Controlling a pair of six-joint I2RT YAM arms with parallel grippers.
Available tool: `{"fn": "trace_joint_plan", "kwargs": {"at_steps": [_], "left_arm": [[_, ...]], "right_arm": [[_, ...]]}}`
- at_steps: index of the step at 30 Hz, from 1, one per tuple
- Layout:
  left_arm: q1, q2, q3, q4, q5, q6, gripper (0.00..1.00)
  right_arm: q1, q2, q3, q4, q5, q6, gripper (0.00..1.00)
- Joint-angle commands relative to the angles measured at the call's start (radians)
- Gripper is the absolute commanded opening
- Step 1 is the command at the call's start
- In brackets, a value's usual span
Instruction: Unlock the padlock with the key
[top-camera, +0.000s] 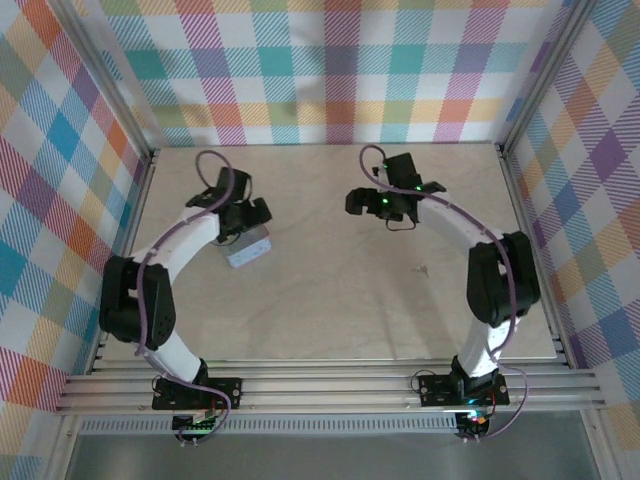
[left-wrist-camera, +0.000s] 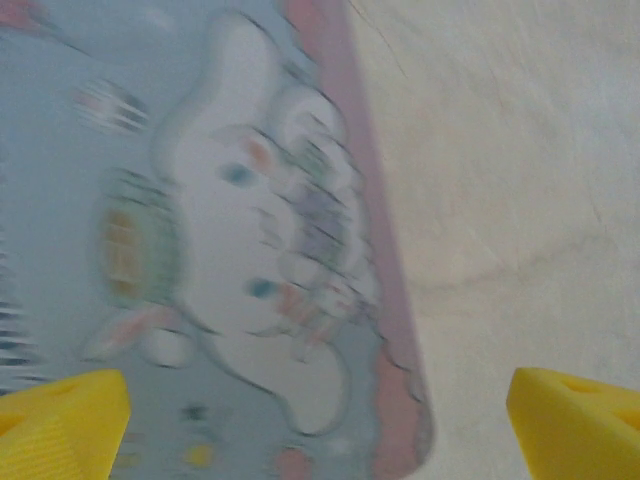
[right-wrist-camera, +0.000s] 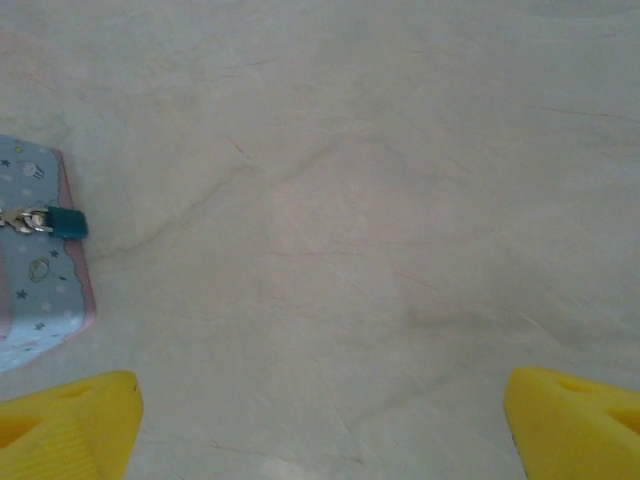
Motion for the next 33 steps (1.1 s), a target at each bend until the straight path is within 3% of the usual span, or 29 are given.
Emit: {"fn": "trace_joint_plan", "kwargs": {"at_steps": [1, 8, 14, 22, 28, 33], "left_arm": [[0.099, -0.082, -0.037, -0.055, 0.062, -0.014, 0.97], [0.264, -0.069, -0.110, 0.003, 0.240, -0.014, 0.97], [0.277, 0.030, -0.093, 0.046, 0.374, 0.010, 0.93], [0.209, 0.157, 0.012, 0.085, 0.488, 0.012, 0.81], [0.096, 0.229, 0.158, 0.085, 0.494, 0.025, 0.81], [0.055, 0.279, 0.265, 0.037, 0.447, 0.032, 0.83]], "right_arm": [[0.068, 0.108, 0.139, -0.036, -0.059, 0.036, 0.91], [0.210, 0.384, 0.457, -0.057, -0.169, 0.079, 0.83], [0.281, 0.526, 0.589, -0.025, -0.290, 0.119, 0.61], [0.323, 0.504, 0.502, 0.065, -0.381, 0.143, 0.38], [0.357, 0.379, 0.342, 0.143, -0.385, 0.140, 0.37], [0.372, 0.270, 0.232, 0.167, -0.349, 0.140, 0.40]]}}
